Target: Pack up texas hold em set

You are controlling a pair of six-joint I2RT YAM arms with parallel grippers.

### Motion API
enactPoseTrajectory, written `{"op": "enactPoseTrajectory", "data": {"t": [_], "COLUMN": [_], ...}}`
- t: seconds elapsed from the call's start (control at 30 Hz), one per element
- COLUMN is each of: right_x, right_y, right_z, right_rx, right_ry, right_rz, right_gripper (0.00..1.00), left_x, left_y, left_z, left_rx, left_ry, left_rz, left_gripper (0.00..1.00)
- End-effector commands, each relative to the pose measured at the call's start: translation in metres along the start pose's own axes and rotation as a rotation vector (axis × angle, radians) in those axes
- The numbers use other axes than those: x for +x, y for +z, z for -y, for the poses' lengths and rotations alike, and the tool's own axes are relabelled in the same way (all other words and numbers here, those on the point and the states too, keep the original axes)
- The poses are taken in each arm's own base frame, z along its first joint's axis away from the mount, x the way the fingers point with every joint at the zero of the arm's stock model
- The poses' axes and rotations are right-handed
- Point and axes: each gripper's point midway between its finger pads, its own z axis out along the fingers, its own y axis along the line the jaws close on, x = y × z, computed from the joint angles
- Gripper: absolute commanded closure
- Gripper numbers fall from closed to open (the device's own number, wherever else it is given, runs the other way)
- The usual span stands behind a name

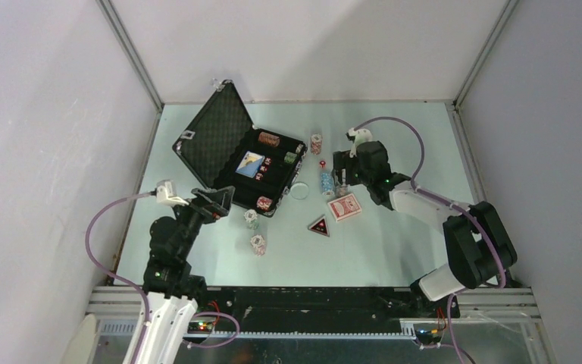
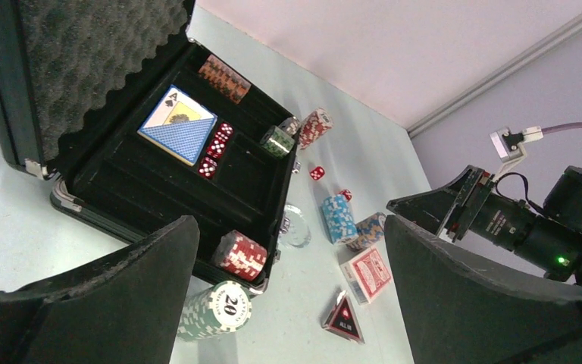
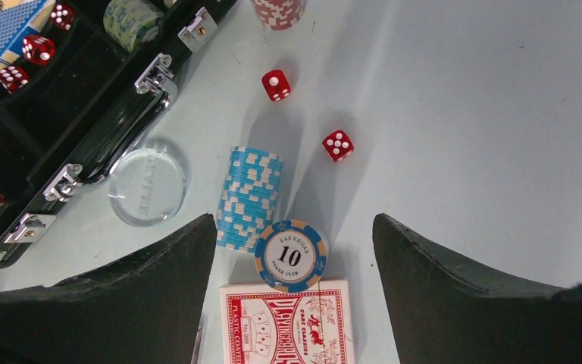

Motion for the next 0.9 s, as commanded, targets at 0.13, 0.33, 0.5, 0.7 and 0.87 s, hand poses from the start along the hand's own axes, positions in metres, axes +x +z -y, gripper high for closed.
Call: {"op": "enactPoseTrajectory", "data": {"t": [0.13, 0.33, 0.5, 0.7, 0.87], "right_x": [0.005, 0.020, 0.027, 0.030, 0.008], "right_y": [0.015, 0.023, 0.027, 0.022, 0.005], "right_z": [-0.002, 0.006, 0.008, 0.010, 0.007], "right_rx": [0.003, 0.038, 0.045, 0.043, 0.006], "right_ry": [-0.009, 0.012, 0.016, 0.034, 0.059], "right_rz": [-0.069, -0.154, -0.201, -0.238, -0.192], "right_gripper": [0.25, 0.33, 0.42, 0.71, 0.81], "left_x": [-0.019, -0.012, -0.011, -0.004, -0.001], "left_y": [-0.001, 0.002, 0.005, 0.009, 0.015], "left_z": [0.008, 0.015, 0.013, 0.018, 0.032], "left_rx": [0.034, 0.060, 0.043, 0.079, 0.130], "left_ry": [0.014, 0.012, 0.015, 0.026, 0.045], "left_rz": [0.097, 0.046, 0.021, -0.013, -0.029], "left_gripper": [0.00, 0.00, 0.00, 0.00, 0.00]}}
